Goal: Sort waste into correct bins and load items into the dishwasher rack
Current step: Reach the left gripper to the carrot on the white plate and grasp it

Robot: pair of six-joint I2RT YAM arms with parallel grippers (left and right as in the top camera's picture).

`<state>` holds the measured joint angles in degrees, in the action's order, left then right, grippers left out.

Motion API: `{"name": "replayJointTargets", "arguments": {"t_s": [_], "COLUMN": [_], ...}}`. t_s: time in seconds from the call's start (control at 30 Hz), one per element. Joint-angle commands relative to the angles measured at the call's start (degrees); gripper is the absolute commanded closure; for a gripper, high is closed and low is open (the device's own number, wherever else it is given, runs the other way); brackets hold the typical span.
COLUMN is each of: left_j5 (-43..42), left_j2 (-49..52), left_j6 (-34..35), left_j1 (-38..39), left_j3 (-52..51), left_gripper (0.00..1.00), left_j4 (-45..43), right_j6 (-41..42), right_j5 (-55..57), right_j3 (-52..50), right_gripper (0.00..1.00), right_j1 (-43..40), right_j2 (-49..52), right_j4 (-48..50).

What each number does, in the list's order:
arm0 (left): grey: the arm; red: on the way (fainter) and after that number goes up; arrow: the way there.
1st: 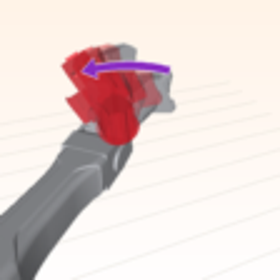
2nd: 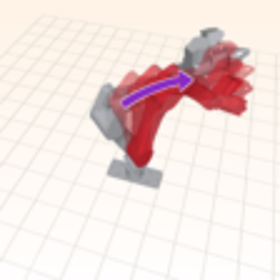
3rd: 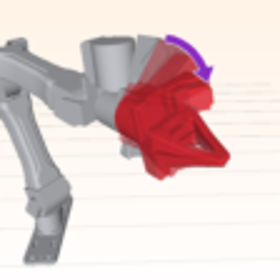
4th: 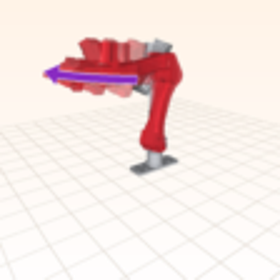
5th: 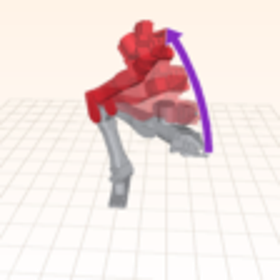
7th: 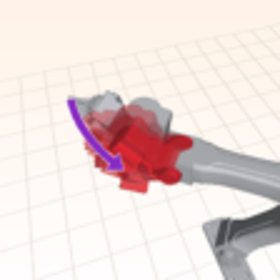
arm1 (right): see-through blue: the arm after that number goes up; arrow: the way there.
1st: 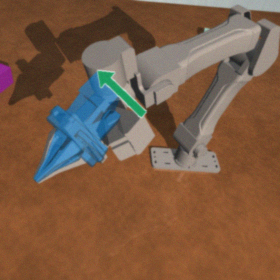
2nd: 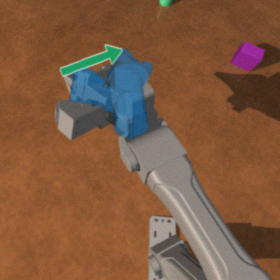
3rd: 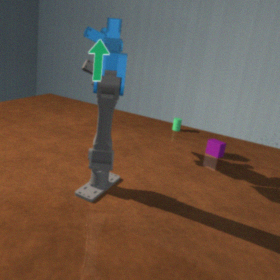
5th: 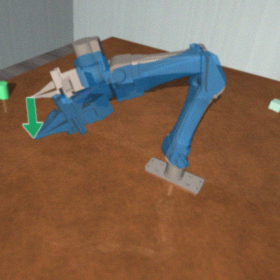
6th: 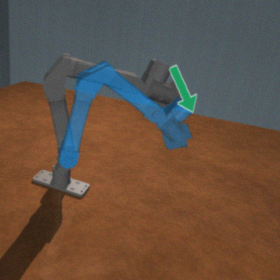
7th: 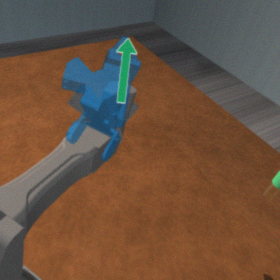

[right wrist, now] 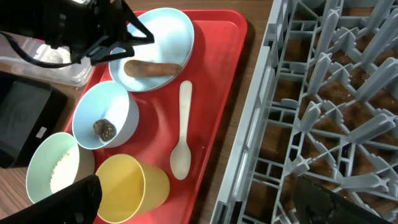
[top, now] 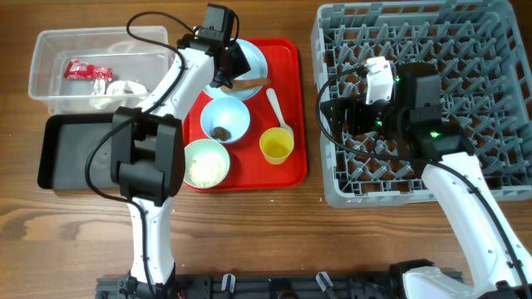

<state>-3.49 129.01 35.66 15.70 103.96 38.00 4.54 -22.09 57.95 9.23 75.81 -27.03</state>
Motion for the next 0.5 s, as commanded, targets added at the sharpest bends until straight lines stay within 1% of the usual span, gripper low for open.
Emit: {"name": "replayJointTargets", "arguments": {"t_s": [0.0,0.03,0.07,0.1,0.17,0.23,0.3,0.33,0.4,0.47], "left_j5": [0.37,-0.44,-1.07,-1.81,-2.97,-4.42,-4.44,-4.42,-4.42,-4.42], "left_j2": [-0.35,-1.27,-2.05,-3.37,-4.92,-5.05,-4.57,-4.39,-3.39,-2.67], "left_j6": [-7.34,-10.29,-12.37,-14.45,-17.35,-22.36,-30.1,-33.42,-42.56,-48.35], "left_j1": [0.11,0.11,0.17,0.33,0.59,0.79,0.98,1.03,0.94,0.85], "left_j3": [1.86,2.58,2.89,2.95,2.95,2.95,2.93,2.93,2.89,2.49], "left_gripper": [0.34,0.26,0.22,0.16,0.1,0.08,0.06,0.07,0.13,0.14], "left_j4": [-0.39,-0.35,-0.33,-0.2,1.68,3.48,5.84,6.47,6.91,6.95], "right_j6": [0.57,0.57,0.57,0.57,0.57,0.55,0.55,0.57,0.57,0.59], "right_j5": [-1.11,-1.11,-1.11,-1.11,-1.11,-1.14,-1.14,-1.11,-1.14,-1.14], "right_j3": [1.22,1.22,1.22,1.22,1.22,1.22,1.22,1.22,1.22,1.22], "right_gripper": [0.0,0.0,0.0,0.0,0.0,0.0,0.0,0.0,0.0,0.0], "right_j1": [0.22,0.22,0.22,0.22,0.22,0.22,0.22,0.22,0.22,0.22], "right_j2": [0.61,0.61,0.61,0.61,0.61,0.61,0.61,0.61,0.61,0.61], "right_j4": [0.0,0.0,0.0,0.0,0.0,0.0,0.0,0.0,0.0,-0.02]}}
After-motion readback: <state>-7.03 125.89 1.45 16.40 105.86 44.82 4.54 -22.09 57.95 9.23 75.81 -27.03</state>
